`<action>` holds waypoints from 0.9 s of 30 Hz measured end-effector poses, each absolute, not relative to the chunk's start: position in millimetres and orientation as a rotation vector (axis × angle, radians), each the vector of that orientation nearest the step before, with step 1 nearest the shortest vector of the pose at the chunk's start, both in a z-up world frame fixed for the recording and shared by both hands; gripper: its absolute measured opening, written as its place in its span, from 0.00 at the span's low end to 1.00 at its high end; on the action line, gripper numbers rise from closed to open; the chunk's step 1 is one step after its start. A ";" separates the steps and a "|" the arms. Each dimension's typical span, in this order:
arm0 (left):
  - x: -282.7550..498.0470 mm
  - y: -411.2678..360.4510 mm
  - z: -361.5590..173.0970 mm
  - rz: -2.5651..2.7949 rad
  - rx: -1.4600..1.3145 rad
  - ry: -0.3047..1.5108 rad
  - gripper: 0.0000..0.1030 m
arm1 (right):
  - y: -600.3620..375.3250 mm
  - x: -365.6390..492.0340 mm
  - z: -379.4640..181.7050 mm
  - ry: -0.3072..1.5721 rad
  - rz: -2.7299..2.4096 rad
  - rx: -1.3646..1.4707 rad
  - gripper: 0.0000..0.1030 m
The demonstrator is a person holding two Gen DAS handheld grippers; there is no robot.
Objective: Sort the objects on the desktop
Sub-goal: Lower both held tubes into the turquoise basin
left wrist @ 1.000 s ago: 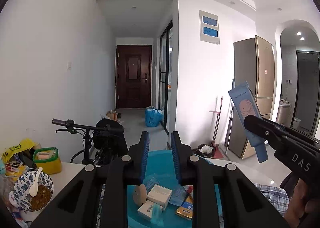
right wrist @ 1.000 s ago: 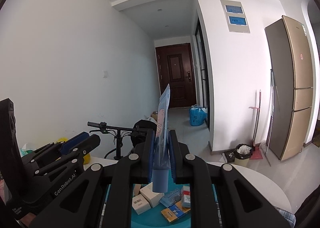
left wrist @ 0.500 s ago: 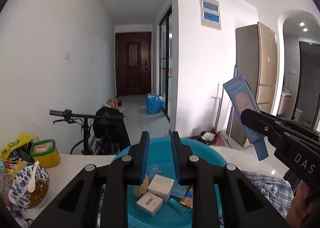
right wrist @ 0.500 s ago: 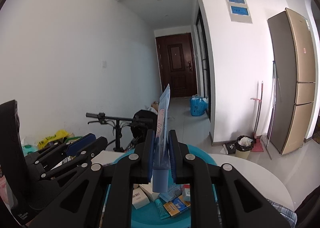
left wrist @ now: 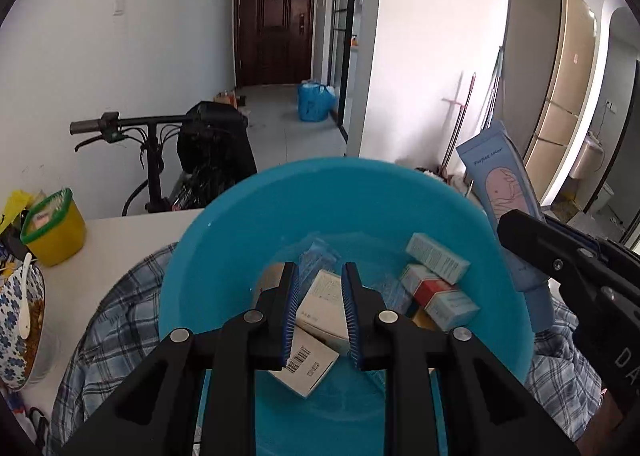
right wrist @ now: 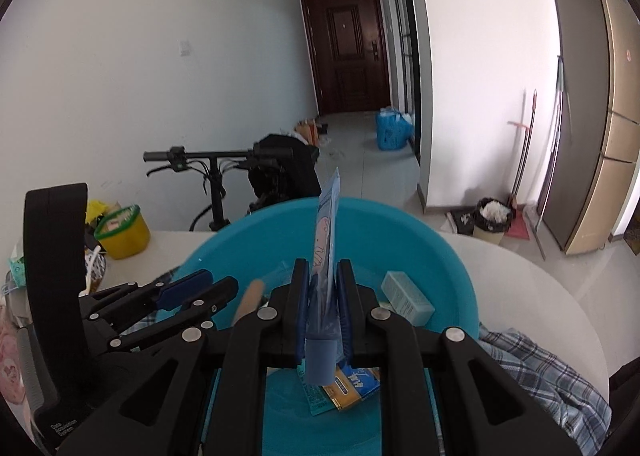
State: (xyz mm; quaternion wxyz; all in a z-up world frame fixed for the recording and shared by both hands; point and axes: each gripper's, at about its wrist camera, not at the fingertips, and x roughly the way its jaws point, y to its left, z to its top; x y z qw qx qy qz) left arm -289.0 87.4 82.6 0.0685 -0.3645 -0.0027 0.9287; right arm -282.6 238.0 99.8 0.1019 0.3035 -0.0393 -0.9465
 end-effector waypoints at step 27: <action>-320.1 87.6 26.5 2.681 -1.356 0.002 0.23 | 239.3 -322.7 48.6 -0.131 -2.714 1.153 0.12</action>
